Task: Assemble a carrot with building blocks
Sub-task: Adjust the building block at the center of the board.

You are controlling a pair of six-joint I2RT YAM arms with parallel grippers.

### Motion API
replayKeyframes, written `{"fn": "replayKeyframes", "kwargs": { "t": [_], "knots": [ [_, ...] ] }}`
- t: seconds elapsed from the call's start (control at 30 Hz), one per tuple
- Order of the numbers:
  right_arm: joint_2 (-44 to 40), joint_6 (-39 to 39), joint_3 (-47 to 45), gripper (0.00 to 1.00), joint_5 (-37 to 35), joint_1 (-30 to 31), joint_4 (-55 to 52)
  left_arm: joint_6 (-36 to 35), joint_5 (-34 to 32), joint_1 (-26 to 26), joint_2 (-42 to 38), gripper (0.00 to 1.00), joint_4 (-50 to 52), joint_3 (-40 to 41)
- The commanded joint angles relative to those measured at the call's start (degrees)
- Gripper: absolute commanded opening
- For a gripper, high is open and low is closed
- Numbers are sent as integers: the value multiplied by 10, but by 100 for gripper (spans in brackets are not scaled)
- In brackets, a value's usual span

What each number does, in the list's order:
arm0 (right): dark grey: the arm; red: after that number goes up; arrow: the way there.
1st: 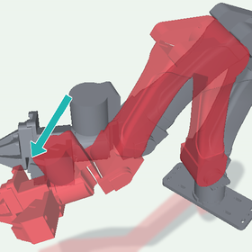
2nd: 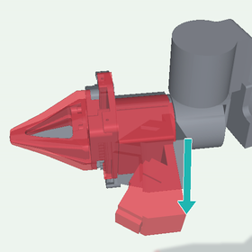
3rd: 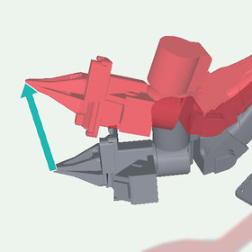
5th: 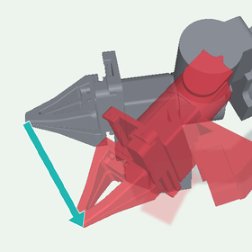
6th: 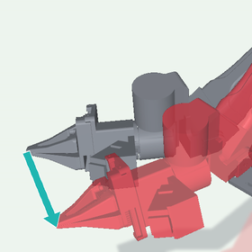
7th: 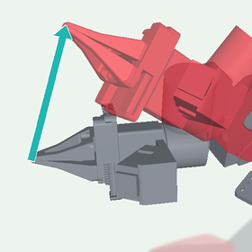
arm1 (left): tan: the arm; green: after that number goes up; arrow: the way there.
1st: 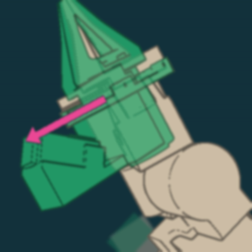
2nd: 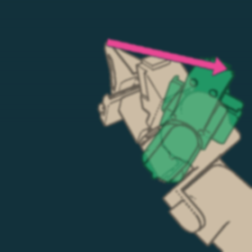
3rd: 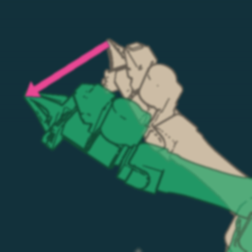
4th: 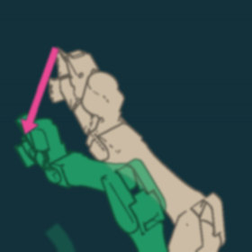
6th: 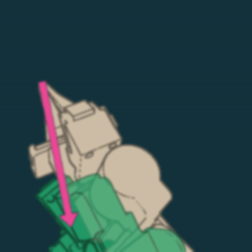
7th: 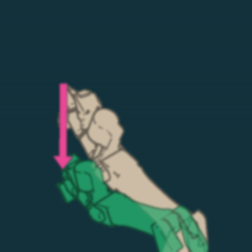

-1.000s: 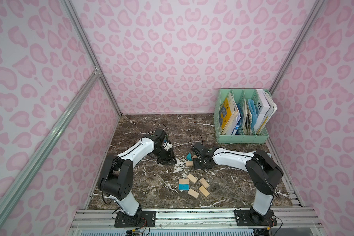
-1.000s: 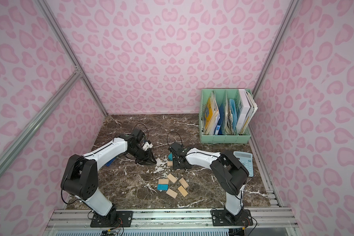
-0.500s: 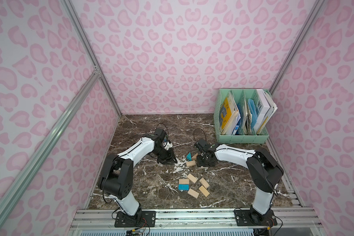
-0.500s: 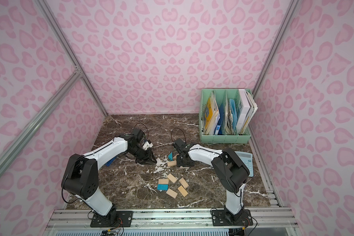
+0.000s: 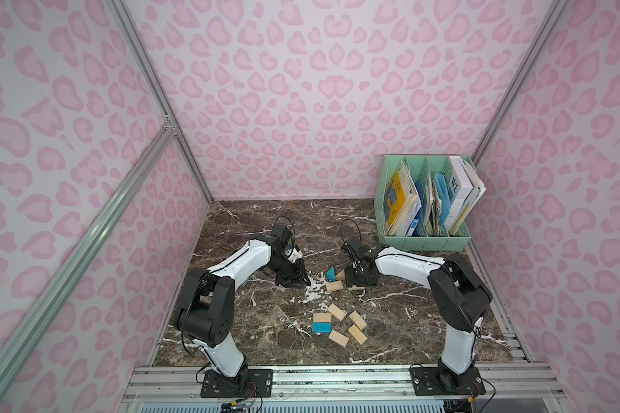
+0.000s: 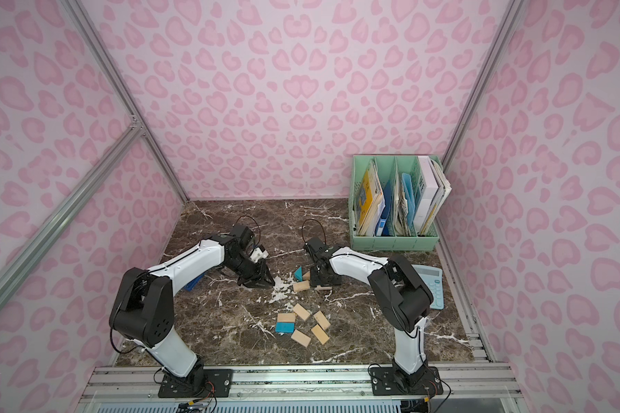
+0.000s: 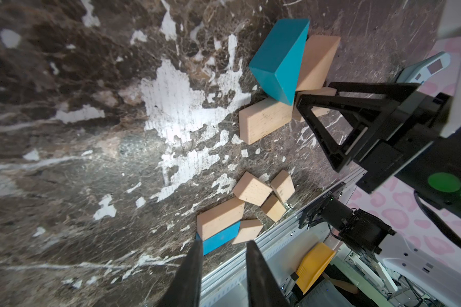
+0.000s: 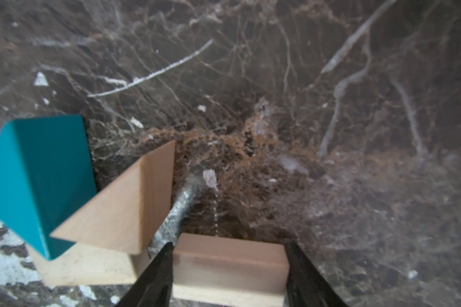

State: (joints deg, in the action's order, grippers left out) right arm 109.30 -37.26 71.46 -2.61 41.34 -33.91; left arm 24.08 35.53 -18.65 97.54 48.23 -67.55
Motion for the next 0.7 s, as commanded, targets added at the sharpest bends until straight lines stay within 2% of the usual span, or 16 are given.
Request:
{"fn": "replayKeyframes", "kwargs": {
  "t": [0.0, 0.67],
  "knots": [
    [9, 10, 7, 59, -14, -1, -19, -2, 6, 0, 2, 30, 2, -3],
    [14, 11, 21, 59, 4, 9, -21, -1, 13, 1, 20, 29, -4, -6]
  ]
}}
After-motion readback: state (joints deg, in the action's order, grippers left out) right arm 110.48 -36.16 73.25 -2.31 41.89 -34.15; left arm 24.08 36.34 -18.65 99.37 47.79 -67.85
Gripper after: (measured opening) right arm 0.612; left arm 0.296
